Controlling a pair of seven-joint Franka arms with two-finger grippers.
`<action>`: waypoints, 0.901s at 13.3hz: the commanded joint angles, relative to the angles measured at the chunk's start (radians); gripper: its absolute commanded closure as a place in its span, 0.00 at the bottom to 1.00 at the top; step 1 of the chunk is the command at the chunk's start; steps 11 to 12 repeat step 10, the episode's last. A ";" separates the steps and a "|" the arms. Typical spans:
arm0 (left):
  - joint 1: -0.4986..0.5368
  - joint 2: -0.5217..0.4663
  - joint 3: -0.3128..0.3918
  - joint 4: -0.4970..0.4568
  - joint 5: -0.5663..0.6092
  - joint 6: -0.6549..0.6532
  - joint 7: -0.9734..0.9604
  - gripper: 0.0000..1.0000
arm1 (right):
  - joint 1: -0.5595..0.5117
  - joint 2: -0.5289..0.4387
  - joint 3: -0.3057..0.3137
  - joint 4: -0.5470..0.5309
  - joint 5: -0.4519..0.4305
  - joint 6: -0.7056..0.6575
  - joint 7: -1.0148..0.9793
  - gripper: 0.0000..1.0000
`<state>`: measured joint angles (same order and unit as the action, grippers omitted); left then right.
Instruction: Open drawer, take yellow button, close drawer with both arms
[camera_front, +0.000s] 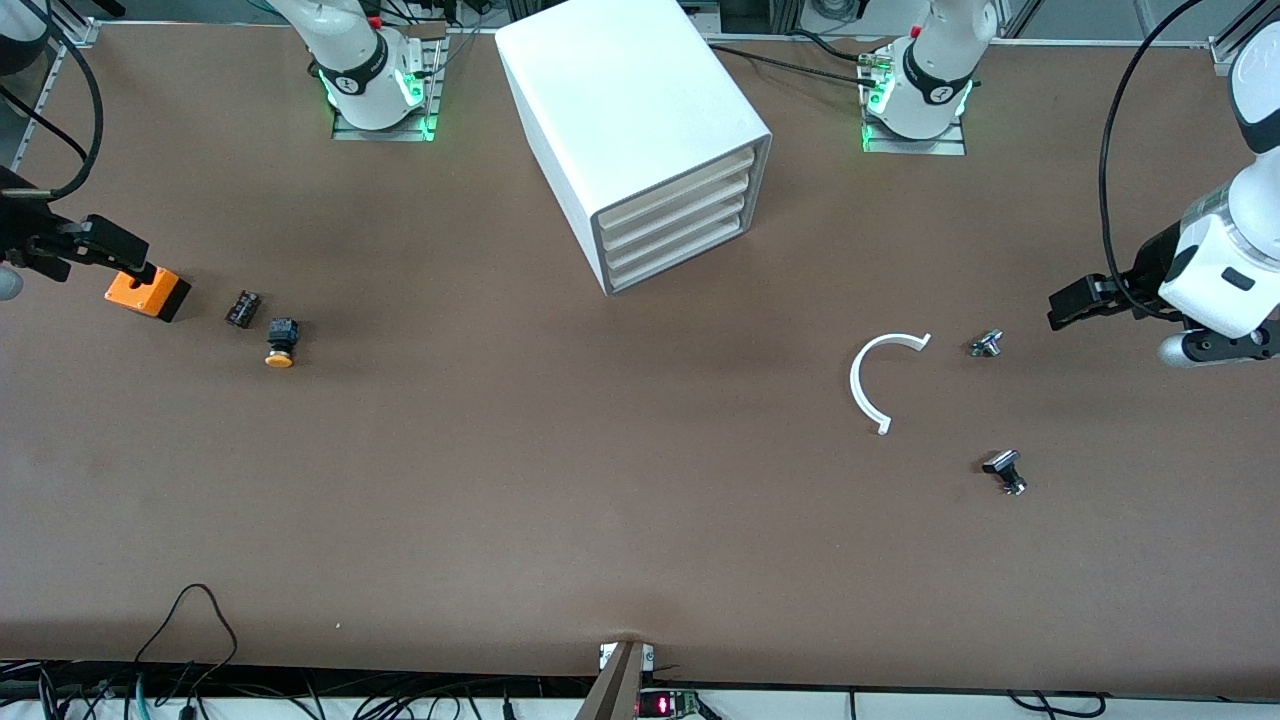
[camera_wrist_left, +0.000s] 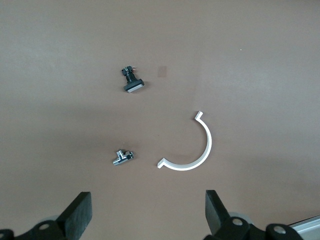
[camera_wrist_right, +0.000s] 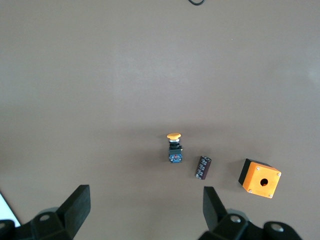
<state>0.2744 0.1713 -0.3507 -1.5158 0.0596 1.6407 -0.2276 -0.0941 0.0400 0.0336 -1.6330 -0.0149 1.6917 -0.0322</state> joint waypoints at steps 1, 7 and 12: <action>0.002 0.011 -0.008 0.026 0.022 -0.018 0.019 0.00 | 0.068 0.000 -0.060 0.018 -0.010 -0.024 0.023 0.00; -0.001 0.004 -0.014 0.025 0.013 -0.016 0.017 0.00 | 0.085 -0.005 -0.067 0.028 0.004 -0.027 0.022 0.00; -0.001 0.005 -0.014 0.025 0.009 -0.004 0.017 0.00 | 0.085 -0.005 -0.076 0.039 0.000 -0.027 0.025 0.00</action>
